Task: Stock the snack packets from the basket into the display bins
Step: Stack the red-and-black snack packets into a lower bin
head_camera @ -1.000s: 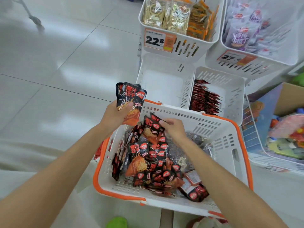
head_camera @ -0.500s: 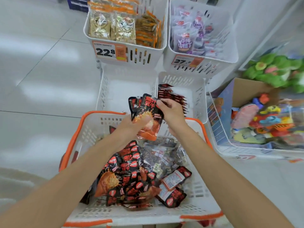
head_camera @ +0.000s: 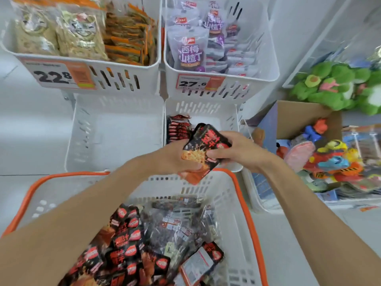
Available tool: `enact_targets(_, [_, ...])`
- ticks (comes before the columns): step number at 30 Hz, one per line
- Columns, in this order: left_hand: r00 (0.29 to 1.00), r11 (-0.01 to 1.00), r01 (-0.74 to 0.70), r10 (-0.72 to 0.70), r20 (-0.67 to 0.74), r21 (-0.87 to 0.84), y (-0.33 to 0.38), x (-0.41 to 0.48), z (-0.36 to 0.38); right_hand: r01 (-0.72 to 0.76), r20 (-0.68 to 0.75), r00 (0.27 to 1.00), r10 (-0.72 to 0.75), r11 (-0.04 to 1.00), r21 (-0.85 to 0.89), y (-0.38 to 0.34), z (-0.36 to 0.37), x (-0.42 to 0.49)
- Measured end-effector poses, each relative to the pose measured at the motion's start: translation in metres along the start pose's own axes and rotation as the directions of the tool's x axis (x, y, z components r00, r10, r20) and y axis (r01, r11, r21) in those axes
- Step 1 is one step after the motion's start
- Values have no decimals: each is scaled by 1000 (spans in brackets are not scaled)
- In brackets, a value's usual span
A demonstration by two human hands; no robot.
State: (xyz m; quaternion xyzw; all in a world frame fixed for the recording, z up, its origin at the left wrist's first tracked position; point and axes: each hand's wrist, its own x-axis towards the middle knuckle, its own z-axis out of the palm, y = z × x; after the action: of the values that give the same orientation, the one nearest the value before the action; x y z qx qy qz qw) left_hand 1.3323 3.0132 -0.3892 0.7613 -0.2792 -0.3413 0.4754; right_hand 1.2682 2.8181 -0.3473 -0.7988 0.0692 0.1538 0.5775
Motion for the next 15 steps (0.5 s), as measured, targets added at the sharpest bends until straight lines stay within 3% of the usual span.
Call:
enact_targets(3, [965,964,-27,94,-245,264,-16,46,-9,154,-292,939,-183,981,-120,19,-26,19])
enact_targets(6, [860,924,68,137,-492,377,-44,72,-20,182,-516,766,-383,899,-397,54,-47,49])
enact_targets(8, [843,893,169,90,-531,418,-66,89,-26,163,-544,646,-535,793,-586,72,-51,72])
enact_targets(10, [838,864,209,83,-539,459,-85,103,-30,240,-488,562,-667,697,-676,85,-47,98])
enact_targets(12, [828,844,203,122,-548,496,-99,112,-33,321,-438,564,-700,675,-665,98,-42,131])
enact_targets(15, [820,865,121,190,-540,488,-116,117,-34,307,-327,765,-555,760,-573,118,-38,172])
